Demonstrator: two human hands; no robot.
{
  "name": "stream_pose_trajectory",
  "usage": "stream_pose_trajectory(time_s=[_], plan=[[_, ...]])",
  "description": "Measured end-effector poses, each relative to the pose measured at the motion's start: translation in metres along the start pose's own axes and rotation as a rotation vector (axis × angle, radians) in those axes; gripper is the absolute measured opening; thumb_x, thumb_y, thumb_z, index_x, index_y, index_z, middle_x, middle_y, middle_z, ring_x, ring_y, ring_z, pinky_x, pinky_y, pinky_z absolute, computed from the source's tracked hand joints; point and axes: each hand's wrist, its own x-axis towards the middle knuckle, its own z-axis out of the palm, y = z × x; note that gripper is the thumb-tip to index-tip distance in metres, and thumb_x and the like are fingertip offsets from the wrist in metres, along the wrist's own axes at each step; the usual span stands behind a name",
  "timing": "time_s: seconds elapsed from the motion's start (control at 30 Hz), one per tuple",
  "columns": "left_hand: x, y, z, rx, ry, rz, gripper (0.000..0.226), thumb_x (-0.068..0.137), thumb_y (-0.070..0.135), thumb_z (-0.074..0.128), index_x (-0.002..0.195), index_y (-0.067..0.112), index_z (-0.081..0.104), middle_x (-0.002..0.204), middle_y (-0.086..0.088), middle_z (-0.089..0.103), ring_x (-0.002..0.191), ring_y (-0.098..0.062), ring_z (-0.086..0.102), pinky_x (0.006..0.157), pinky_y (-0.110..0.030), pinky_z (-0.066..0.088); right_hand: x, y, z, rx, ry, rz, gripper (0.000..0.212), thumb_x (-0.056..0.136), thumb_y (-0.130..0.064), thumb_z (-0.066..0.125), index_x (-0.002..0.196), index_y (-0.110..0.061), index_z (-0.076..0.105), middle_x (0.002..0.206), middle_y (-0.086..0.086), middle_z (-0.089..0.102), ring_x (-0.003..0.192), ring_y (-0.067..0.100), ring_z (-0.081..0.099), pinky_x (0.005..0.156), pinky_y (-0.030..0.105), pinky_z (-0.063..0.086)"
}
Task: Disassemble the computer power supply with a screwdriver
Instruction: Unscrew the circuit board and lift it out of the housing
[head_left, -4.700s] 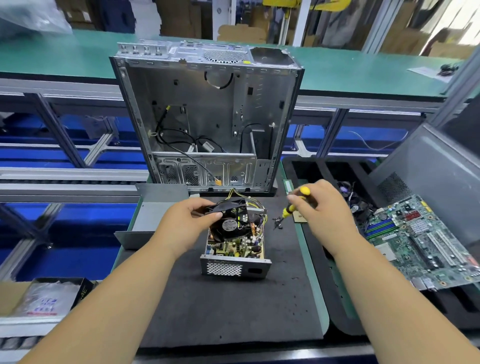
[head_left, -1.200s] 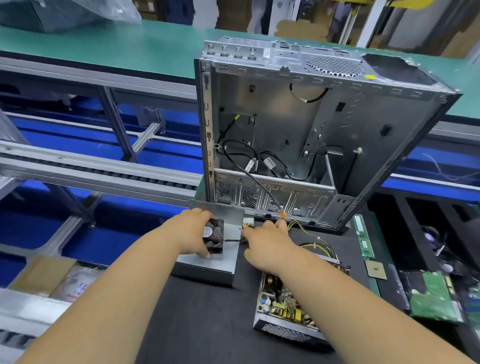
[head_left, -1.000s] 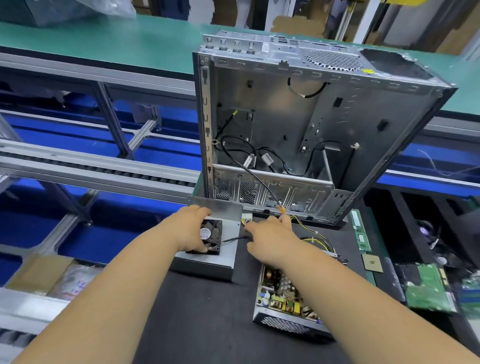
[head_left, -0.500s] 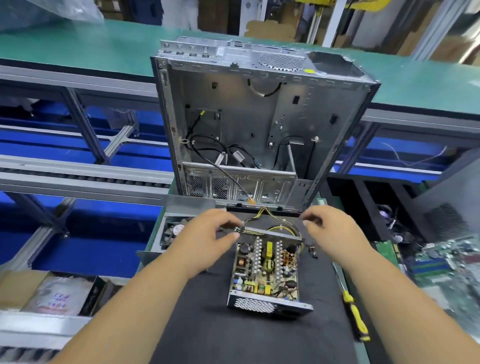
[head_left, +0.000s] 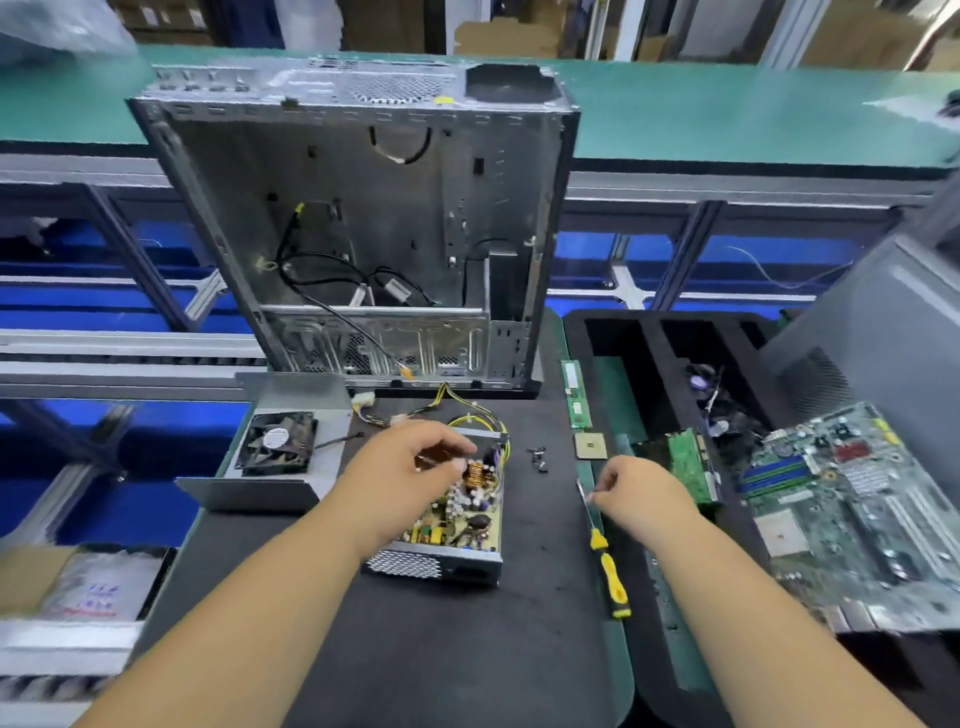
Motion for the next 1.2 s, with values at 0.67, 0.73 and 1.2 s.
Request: stream_pose_trajectory(time_s=[0.67,0.73,1.2], plan=[[-0.022,-0.002,-0.013,0.299,0.180,-0.056,0.019,0.089,0.023,0.067,0.098,0.040,0.064,0.103,0.016,0.060,0.095,0.001,0.058,0.085,-0.023,0.046,-0.022,-0.023,0.000,0.474,0.008,-0.119,0.021,0.102,-0.024,0.036,0.095,-0.020,0.055,0.080,0.006,0.061,0.076,0.025,0.062,0.093,0.043,0.050],[-0.015,-0.015,-0.025,0.362,0.194,-0.085,0.022,0.089,0.026,0.067,0.107,0.038,0.062,0.109,0.013,0.058,0.096,-0.004,0.057,0.088,-0.027,0.046,-0.022,-0.037,-0.002,0.496,0.020,-0.114,0.019,0.100,-0.029,0.040,0.088,-0.020,0.053,0.070,-0.001,0.052,0.065,0.019,0.052,0.089,0.035,0.044],[0.029,-0.084,-0.115,0.476,0.069,-0.012,0.036,0.091,0.024,0.062,0.127,0.028,0.058,0.122,0.007,0.056,0.115,-0.013,0.055,0.094,-0.028,0.044,0.017,-0.179,-0.022,-0.164,-0.029,-0.252,0.073,0.081,-0.064,0.066,0.141,-0.026,0.049,0.142,0.001,0.052,0.124,0.026,0.055,0.093,0.037,0.047]])
